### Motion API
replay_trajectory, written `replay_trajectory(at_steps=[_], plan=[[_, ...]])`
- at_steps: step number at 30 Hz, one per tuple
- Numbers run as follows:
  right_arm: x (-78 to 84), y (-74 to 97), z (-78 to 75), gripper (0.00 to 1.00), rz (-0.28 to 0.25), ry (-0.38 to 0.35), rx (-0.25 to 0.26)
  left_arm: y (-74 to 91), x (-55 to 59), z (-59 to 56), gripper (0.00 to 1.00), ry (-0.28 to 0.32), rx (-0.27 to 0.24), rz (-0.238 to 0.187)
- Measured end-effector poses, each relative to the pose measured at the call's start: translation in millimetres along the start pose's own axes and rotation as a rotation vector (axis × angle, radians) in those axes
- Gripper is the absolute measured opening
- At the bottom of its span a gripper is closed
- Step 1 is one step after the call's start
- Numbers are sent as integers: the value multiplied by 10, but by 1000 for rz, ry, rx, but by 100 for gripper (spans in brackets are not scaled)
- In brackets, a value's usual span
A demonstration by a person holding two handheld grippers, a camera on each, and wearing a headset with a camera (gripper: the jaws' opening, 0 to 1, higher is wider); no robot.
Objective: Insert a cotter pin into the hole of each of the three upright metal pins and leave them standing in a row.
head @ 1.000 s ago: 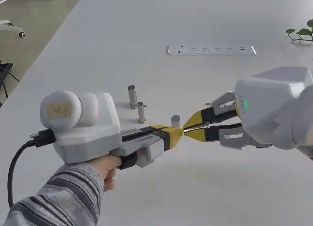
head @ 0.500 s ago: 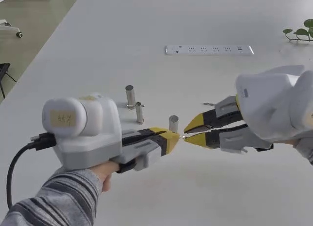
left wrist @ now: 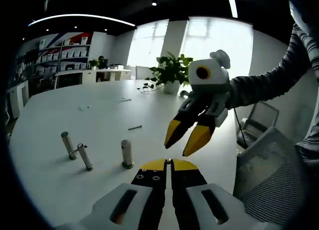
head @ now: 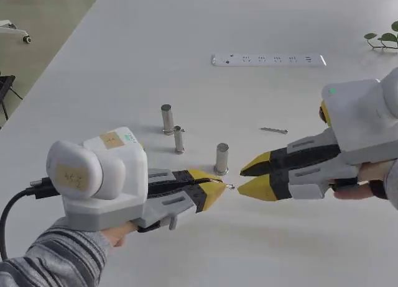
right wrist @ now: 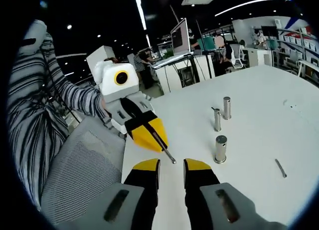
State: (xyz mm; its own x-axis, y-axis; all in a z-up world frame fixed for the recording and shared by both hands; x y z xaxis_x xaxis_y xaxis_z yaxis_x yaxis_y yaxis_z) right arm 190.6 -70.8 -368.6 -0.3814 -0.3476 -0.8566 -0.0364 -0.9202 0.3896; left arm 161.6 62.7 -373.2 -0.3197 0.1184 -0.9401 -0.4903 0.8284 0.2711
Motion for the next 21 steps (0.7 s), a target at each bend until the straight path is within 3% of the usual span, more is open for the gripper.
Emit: replay_trajectory(at_steps=[8,21], plan=[[96,-3,53,13,-22,-75,-66,28,-47,-78,0,24,69,-38],[27,-10,174,2,-35,-47,-115,35,-79,-149,0,85,120,-70]])
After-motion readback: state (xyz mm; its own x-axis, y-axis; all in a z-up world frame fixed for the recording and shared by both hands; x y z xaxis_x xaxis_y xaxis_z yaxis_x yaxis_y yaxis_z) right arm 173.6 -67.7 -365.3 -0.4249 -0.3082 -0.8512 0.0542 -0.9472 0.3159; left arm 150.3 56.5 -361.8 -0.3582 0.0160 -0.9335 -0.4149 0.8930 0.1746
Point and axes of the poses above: the centre of the closed fingertips' face, and the gripper's own axes: y roughly backward along the fingers, z roughly to its left, x roughly out of its underside, the point moved 7 cm from there along y, roughly backward along the fingers, and after that the axes turned 6 degrees about -z, right-handed, at the moved point
